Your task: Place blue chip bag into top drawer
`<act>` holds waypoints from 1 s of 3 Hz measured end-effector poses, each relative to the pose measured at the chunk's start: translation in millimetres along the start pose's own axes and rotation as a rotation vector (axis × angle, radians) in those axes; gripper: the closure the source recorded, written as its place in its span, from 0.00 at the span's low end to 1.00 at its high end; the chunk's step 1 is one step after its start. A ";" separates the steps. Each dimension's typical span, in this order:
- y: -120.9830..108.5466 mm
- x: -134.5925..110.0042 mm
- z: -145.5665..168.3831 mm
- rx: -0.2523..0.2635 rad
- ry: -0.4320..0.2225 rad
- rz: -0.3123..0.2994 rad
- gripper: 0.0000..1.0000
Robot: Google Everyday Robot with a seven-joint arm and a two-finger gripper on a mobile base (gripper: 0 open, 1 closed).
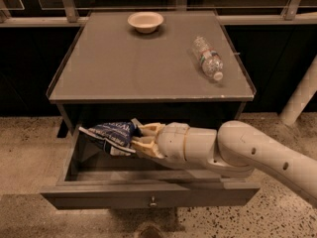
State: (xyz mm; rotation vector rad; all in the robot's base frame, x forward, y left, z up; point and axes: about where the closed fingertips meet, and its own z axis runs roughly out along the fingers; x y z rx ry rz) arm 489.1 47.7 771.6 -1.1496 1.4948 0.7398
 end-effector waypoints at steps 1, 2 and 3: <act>-4.7 33.9 6.5 0.021 -0.011 0.078 1.00; -6.0 62.2 9.6 0.045 0.010 0.160 1.00; -7.6 83.0 8.5 0.080 0.038 0.228 1.00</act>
Offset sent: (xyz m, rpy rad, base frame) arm 0.0147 -0.0213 -0.0969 0.0629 0.2305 -0.1493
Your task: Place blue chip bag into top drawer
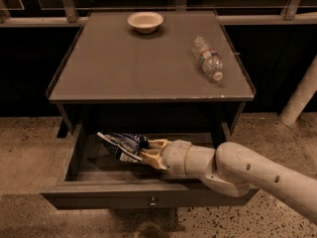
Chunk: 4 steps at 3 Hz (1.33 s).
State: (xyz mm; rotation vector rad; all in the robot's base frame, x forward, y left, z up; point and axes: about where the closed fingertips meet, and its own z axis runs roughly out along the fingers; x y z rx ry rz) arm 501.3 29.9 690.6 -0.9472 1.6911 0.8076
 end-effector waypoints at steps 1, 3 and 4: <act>-10.6 14.2 -1.1 0.043 0.045 0.059 1.00; -11.7 15.2 -1.4 0.046 0.048 0.063 0.58; -11.7 15.2 -1.4 0.046 0.048 0.063 0.35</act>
Offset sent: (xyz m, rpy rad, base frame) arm 0.0054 -0.0079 -0.0126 -0.0201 0.0561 -0.0482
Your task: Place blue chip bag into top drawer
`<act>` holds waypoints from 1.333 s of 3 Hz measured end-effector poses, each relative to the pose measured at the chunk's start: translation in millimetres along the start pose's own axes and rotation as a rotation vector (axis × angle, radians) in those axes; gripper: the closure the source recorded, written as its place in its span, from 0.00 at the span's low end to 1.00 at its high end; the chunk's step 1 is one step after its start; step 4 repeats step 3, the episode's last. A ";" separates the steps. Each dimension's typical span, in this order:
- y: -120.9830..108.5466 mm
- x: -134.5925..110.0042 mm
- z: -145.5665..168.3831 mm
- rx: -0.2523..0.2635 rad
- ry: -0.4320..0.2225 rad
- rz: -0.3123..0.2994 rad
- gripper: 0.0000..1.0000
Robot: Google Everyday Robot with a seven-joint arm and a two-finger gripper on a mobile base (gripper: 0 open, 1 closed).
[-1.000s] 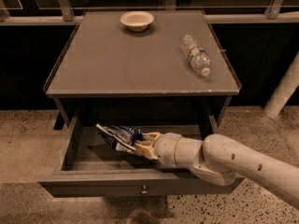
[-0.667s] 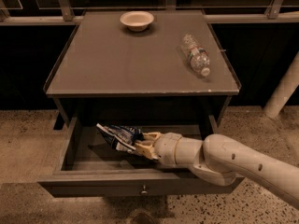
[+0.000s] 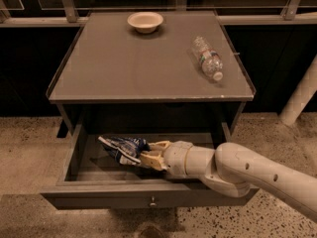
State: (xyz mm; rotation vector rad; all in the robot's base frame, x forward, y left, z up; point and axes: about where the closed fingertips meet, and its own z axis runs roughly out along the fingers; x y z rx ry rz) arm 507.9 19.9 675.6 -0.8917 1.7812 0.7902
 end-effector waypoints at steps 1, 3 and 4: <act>0.0 0.0 0.0 0.000 0.000 0.000 0.12; 0.1 0.0 0.1 0.000 0.000 0.000 0.00; 0.1 0.0 0.1 0.000 0.000 0.000 0.00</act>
Offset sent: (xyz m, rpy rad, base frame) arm 0.0000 0.0000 0.0000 0.0000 0.0000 0.0000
